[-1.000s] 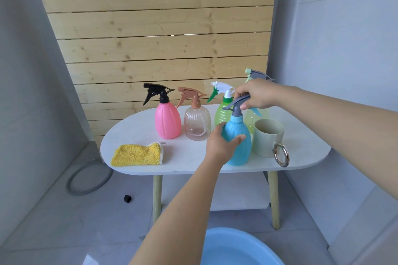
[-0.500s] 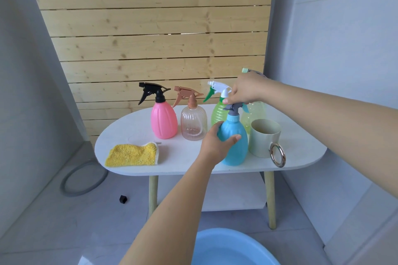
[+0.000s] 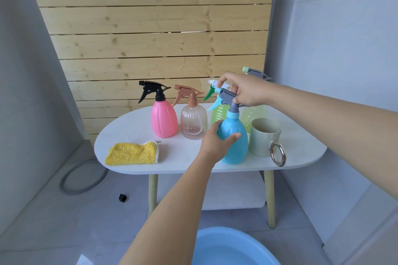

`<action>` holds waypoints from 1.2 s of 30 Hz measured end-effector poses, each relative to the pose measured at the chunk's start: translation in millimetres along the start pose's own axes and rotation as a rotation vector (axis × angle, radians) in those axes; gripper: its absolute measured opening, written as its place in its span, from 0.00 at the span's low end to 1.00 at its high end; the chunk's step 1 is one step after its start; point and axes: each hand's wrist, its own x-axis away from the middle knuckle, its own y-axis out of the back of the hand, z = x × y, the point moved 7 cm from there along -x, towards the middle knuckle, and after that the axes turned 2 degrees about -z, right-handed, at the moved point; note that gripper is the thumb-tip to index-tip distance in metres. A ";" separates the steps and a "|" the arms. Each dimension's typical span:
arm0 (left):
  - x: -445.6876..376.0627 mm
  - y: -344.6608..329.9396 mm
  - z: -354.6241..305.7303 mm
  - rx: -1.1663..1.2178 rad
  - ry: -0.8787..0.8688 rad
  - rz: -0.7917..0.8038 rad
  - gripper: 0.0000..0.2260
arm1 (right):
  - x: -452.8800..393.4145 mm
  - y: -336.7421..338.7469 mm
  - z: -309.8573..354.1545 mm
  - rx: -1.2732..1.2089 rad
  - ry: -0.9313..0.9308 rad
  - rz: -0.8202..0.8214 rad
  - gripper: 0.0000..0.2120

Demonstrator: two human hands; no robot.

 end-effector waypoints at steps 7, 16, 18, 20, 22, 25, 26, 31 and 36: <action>0.7 -0.2 -0.3 -0.004 0.004 0.004 0.33 | 1.2 4.1 1.4 0.113 -0.014 0.031 0.18; 2.9 0.2 -1.0 0.003 0.005 -0.007 0.33 | 3.5 6.5 9.4 0.157 -0.071 0.057 0.28; 2.2 0.3 -0.9 -0.001 0.003 -0.007 0.33 | 5.1 5.6 11.4 0.163 -0.060 0.067 0.32; 2.5 0.0 -1.2 -0.004 -0.005 -0.009 0.34 | 6.1 3.7 11.9 0.123 -0.049 0.086 0.21; 3.1 -0.2 -1.4 -0.001 -0.009 -0.008 0.33 | 5.3 -0.2 9.1 0.073 -0.055 0.131 0.12; 3.5 -0.1 -1.2 0.005 -0.009 -0.004 0.33 | 7.3 -2.4 4.7 0.165 -0.049 0.203 0.13; 3.5 -0.1 -1.5 0.007 -0.010 -0.006 0.33 | 8.3 -0.2 5.3 0.235 -0.029 0.206 0.13; 3.4 -0.5 -1.6 0.001 -0.010 -0.006 0.33 | 5.6 14.4 8.8 0.528 -0.004 -0.008 0.13; 3.7 0.0 -1.4 0.014 0.001 -0.006 0.33 | 5.1 1.2 17.0 0.350 -0.049 -0.018 0.06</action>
